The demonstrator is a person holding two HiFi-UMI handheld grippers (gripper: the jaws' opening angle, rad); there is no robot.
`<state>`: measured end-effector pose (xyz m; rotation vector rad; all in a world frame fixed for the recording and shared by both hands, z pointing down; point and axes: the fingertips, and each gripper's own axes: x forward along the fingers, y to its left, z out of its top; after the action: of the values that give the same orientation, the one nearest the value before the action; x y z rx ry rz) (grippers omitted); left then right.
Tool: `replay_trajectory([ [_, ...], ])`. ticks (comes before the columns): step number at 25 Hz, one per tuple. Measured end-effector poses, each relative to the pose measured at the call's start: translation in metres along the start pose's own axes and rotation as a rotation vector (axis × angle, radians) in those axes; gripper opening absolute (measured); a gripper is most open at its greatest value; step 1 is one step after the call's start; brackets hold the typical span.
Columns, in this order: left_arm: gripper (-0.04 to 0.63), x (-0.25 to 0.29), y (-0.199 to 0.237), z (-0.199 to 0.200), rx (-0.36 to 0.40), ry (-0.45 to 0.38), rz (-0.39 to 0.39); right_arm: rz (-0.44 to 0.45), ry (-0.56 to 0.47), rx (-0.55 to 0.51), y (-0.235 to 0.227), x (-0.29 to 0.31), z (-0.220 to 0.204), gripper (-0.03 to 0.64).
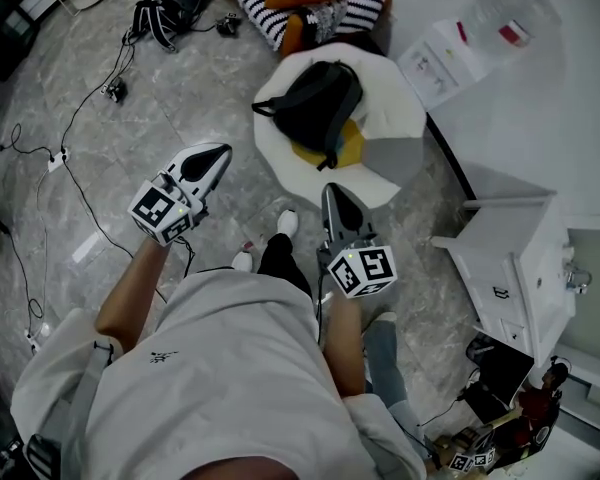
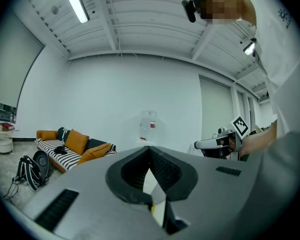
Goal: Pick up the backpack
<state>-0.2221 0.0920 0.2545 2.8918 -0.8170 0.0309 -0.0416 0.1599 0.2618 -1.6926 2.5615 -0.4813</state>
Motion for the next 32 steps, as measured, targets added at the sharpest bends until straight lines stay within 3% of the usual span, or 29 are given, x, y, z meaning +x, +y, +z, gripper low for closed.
replay_trajectory([
  [14,0.003,0.103,0.024,0.018,0.016,0.016,0.063,0.074,0.000,0.008,-0.100,0.054,0.041,0.006],
  [32,0.003,0.204,0.029,0.007,0.022,0.076,0.078,0.096,0.015,0.054,-0.207,0.079,0.049,0.006],
])
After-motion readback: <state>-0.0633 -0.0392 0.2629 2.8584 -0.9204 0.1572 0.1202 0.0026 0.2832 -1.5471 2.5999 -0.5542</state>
